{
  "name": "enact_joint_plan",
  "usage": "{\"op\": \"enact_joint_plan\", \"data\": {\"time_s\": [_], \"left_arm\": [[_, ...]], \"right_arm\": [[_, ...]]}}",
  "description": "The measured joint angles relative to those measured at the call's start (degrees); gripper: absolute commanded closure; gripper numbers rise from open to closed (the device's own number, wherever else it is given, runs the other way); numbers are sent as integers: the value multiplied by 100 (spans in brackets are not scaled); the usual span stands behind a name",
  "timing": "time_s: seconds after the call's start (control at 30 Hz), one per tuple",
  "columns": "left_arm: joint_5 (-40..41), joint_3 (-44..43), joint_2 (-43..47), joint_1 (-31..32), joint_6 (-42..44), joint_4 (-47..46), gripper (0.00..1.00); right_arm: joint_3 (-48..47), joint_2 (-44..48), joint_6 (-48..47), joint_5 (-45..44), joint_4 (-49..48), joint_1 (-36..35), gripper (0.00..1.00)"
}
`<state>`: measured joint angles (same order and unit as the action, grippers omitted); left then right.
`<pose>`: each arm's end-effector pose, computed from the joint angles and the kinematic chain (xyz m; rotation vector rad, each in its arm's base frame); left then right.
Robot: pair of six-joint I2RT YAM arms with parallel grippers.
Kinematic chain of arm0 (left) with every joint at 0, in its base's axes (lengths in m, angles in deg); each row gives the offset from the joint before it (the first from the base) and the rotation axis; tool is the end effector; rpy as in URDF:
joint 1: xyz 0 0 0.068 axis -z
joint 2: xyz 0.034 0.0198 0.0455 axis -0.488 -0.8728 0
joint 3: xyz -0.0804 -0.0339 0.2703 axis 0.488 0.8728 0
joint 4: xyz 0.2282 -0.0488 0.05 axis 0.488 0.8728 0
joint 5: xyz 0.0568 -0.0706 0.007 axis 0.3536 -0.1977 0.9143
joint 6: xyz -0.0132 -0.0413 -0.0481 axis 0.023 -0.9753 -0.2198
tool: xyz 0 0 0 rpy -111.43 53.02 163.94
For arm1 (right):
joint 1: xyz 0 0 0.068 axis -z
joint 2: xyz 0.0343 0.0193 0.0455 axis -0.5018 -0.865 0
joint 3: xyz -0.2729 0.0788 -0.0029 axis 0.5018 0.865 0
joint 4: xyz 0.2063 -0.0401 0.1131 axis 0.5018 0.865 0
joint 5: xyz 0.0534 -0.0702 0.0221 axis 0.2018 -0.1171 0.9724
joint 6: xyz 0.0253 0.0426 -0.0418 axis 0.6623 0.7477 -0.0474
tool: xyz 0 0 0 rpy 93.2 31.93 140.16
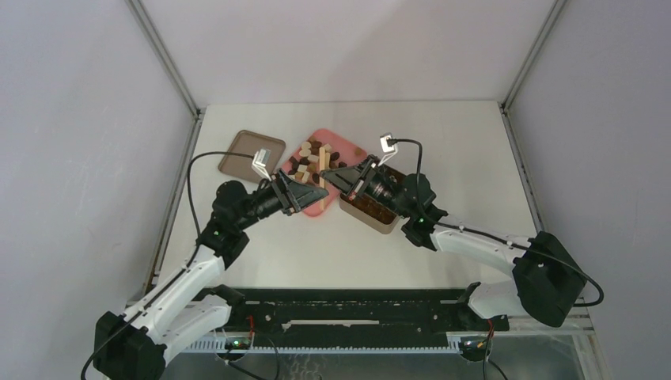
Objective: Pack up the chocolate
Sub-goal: Pick up the clamp at the center of the board.
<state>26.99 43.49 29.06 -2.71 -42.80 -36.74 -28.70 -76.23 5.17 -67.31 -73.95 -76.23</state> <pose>0.1568 -0.1067 0.3133 -0.0247 1.8304 -1.5063 0.1938 0.2154 0.3380 -0.1313 1.5208 1.5123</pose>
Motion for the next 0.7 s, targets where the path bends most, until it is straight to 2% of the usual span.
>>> {"op": "enact_joint_plan", "data": {"time_s": [0.37,0.7], "left_arm": [[-70,0,-210,160,-413,-525,44],[-98,2,-267,225,-501,-723,74]], "right_arm": [[0,-212,138,240,-466,-7,100],[0,-345,195,369,-621,-11,99]]}}
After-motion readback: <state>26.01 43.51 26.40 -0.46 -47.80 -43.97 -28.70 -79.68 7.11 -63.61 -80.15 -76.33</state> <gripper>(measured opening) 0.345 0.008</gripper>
